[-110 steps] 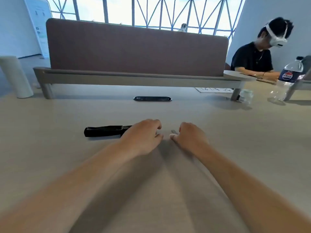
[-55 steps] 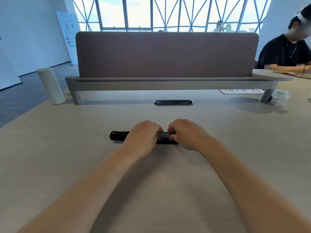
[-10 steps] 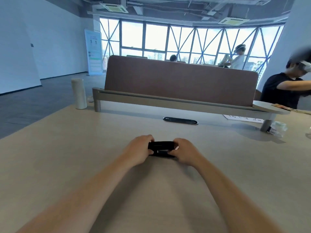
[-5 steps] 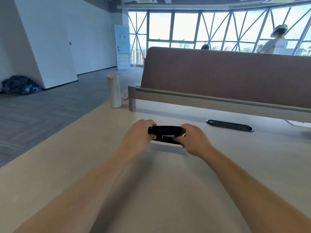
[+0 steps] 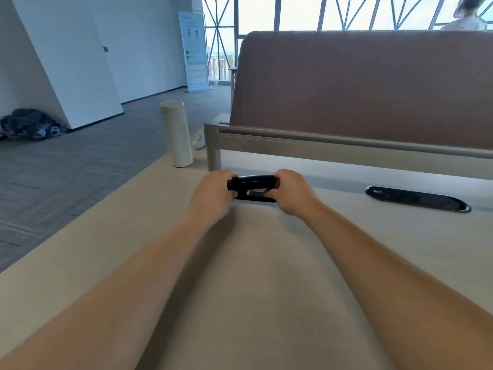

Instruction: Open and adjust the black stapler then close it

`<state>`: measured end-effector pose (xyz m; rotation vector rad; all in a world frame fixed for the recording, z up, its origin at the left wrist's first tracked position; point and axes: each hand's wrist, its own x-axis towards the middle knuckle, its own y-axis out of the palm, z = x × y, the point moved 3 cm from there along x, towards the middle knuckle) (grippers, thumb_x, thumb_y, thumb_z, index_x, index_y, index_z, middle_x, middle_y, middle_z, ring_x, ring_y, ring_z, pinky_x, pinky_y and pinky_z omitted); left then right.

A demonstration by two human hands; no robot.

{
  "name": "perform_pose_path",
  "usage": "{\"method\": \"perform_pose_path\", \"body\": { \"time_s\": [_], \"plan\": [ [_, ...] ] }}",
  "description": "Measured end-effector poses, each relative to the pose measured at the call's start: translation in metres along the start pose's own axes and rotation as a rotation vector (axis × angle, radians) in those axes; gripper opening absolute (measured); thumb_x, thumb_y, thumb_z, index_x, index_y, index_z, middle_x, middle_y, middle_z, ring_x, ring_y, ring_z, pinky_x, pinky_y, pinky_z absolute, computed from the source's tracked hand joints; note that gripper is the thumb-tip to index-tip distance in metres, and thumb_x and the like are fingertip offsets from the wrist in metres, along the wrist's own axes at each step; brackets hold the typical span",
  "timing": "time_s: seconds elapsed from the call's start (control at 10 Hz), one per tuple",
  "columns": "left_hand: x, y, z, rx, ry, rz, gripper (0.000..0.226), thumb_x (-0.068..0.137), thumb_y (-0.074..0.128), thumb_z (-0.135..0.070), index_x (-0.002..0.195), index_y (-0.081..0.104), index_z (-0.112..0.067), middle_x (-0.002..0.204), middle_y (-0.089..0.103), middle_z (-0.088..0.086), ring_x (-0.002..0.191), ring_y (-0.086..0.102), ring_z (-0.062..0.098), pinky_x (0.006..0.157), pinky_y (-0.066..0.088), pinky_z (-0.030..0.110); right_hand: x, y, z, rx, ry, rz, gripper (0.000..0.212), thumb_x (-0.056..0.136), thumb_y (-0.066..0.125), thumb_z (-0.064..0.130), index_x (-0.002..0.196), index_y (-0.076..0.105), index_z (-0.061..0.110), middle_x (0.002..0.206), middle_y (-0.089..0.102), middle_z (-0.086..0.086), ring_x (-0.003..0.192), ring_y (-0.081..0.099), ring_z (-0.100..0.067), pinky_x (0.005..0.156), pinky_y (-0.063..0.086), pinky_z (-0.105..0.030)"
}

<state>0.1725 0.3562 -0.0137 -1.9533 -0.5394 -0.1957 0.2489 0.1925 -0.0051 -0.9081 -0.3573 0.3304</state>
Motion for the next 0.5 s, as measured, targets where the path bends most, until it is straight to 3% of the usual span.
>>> {"method": "perform_pose_path", "body": {
  "time_s": [0.2, 0.4, 0.5],
  "plan": [
    [0.004, 0.003, 0.01, -0.018, -0.021, 0.026, 0.034, 0.085, 0.06, -0.01, 0.117, 0.064, -0.021, 0.106, 0.067, 0.009, 0.1, 0.059, 0.029, 0.08, 0.04, 0.031, 0.013, 0.014, -0.003, -0.004, 0.013, -0.004, 0.014, 0.084, 0.069, 0.02, 0.085, 0.057, 0.014, 0.087, 0.063, -0.01, 0.079, 0.059, -0.029, 0.064, 0.043, -0.034],
    [-0.003, -0.002, 0.001, -0.026, -0.054, 0.044, 0.051, 0.09, 0.058, -0.011, 0.14, 0.049, -0.017, 0.133, 0.059, 0.012, 0.122, 0.053, 0.031, 0.103, 0.04, 0.036, 0.012, 0.015, -0.003, 0.005, 0.03, -0.002, 0.018, 0.083, 0.071, 0.021, 0.074, 0.057, 0.014, 0.081, 0.063, -0.01, 0.075, 0.058, -0.029, 0.06, 0.041, -0.033],
    [-0.008, -0.005, -0.008, -0.036, -0.052, 0.054, 0.06, 0.09, 0.06, -0.017, 0.146, 0.039, -0.016, 0.141, 0.051, 0.013, 0.128, 0.048, 0.03, 0.105, 0.038, 0.035, 0.008, 0.014, -0.003, 0.048, 0.054, -0.012, 0.02, 0.082, 0.072, 0.025, 0.095, 0.066, 0.01, 0.093, 0.068, -0.011, 0.086, 0.064, -0.03, 0.072, 0.05, -0.038]
  ]
}}
